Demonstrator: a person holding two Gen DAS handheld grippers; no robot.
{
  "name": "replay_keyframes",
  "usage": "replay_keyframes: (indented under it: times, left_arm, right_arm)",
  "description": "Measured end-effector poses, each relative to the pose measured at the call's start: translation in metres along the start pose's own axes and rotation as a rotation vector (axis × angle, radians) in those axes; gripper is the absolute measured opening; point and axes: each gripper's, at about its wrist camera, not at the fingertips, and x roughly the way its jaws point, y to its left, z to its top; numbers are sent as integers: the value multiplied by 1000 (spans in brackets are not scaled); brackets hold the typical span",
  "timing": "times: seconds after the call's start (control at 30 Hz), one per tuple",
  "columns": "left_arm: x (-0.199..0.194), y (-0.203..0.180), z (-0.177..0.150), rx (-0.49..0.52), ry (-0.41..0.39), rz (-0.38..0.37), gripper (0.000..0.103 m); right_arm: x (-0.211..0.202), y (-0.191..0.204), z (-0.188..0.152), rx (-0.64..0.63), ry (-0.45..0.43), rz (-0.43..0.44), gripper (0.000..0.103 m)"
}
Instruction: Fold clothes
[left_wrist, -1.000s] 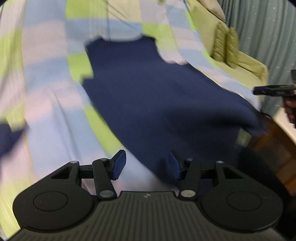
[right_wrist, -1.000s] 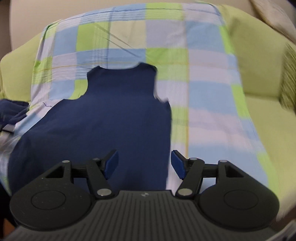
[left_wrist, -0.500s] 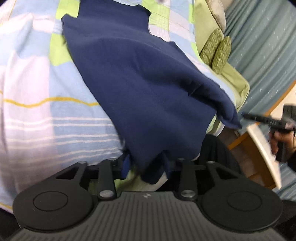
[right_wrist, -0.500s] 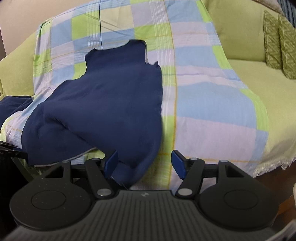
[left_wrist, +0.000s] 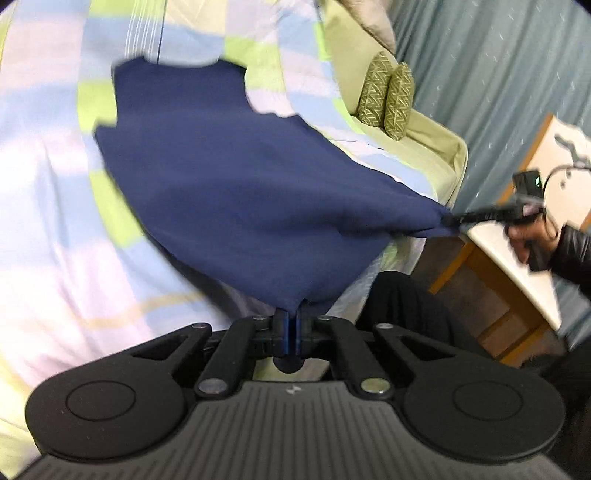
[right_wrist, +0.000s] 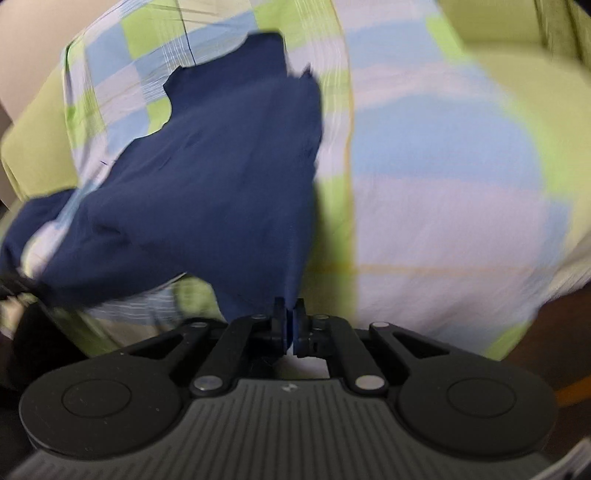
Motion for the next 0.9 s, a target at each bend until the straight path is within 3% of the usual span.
replay_keyframes:
  times: [0.17, 0.27, 0.3, 0.33, 0.43, 0.5, 0.6, 0.67, 0.83, 0.9]
  left_arm:
    - [20, 2, -19, 22, 130, 57, 0]
    - [29, 2, -30, 19, 166, 94, 0]
    - [28, 2, -32, 23, 174, 106, 1]
    - [26, 3, -33, 28, 183, 122, 9]
    - [15, 10, -30, 33, 185, 173, 10]
    - [3, 19, -23, 30, 163, 210, 10]
    - [-4, 35, -1, 45, 116, 250, 12]
    - [0, 48, 22, 81, 90, 279, 29]
    - [33, 77, 90, 204, 48, 330, 33]
    - [63, 93, 134, 290, 35, 377, 45]
  right_arm:
    - [19, 14, -9, -73, 107, -70, 1]
    - [33, 17, -19, -78, 138, -102, 2]
    - [33, 17, -23, -93, 149, -138, 4]
    - [33, 16, -26, -107, 158, -174, 10]
    - [16, 6, -24, -99, 119, -255, 14]
    - [2, 4, -14, -81, 44, -239, 15]
    - [-9, 12, 16, -113, -77, -183, 23]
    - [0, 19, 38, -151, -107, -143, 31]
    - [54, 42, 122, -321, -158, -61, 33]
    - [88, 54, 169, -428, -164, -66, 34]
